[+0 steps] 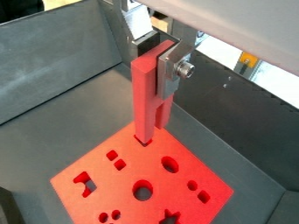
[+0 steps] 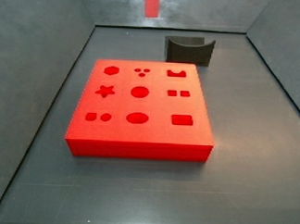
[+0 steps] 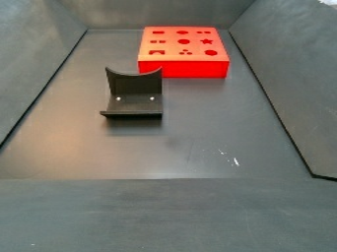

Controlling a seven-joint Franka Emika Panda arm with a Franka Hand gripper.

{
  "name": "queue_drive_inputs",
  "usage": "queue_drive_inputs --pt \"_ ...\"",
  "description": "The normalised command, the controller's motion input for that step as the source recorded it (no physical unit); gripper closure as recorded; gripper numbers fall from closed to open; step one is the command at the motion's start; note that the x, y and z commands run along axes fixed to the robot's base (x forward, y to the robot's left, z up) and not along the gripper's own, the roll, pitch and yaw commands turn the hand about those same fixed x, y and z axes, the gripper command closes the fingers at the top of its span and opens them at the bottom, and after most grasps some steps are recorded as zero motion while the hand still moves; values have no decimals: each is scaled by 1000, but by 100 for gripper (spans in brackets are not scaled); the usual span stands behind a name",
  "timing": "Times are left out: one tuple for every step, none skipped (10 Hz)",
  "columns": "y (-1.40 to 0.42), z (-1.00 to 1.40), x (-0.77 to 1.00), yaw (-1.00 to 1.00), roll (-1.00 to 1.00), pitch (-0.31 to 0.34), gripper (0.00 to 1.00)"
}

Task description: Insert the double-square object.

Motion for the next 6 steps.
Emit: queue_drive_inputs --pt "-17 -749 34 0 99 -220 100" --pt "-11 -720 120 0 106 -220 100" --pt "-20 -686 163 0 101 -234 100" --pt "-31 -620 226 0 76 -267 100" --pt "-31 -623 289 -23 121 -240 100" --pt "0 -497 474 -120 241 0 100"
